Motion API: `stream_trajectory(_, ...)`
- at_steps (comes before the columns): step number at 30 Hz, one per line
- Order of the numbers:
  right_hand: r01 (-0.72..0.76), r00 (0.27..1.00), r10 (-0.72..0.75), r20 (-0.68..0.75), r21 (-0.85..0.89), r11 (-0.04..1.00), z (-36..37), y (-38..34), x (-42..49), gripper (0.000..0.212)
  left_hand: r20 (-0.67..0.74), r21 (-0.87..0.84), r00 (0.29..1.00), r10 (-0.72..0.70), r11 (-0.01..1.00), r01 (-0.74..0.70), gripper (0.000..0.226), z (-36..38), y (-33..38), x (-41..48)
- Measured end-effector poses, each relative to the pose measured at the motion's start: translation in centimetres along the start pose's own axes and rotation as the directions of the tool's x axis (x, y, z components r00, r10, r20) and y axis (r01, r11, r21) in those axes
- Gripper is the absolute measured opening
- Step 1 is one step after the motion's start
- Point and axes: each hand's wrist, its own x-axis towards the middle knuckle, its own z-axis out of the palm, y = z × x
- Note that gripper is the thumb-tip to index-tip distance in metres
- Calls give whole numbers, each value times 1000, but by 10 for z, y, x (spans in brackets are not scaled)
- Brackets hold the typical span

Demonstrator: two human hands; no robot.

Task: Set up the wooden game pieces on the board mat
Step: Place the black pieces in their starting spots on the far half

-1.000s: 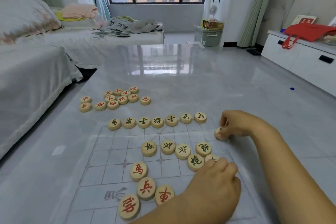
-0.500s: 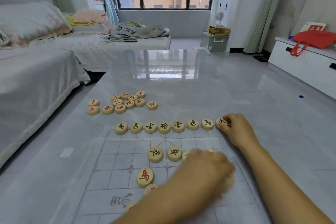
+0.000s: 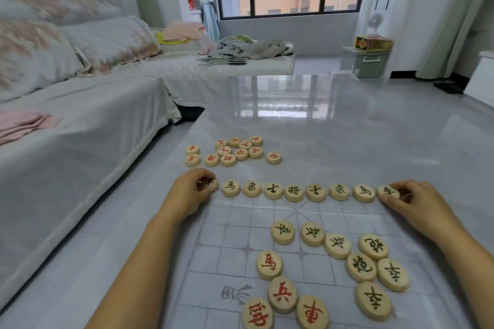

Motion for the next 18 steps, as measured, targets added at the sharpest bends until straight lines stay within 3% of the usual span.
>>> stream_trajectory(5,-8,999,6,51,24,1000,0,4,4,44,29,-77,997,-70,994,72,58,-4,-6,-1)
stream_trajectory(8,-25,996,23,91,21,999,0,7,4,49,26,-72,997,-66,995,68,54,-3,-10,-1)
stream_trajectory(18,-23,992,20,127,17,1000,0,15,8,38,46,-65,997,-61,996,64,42,-4,-9,-3)
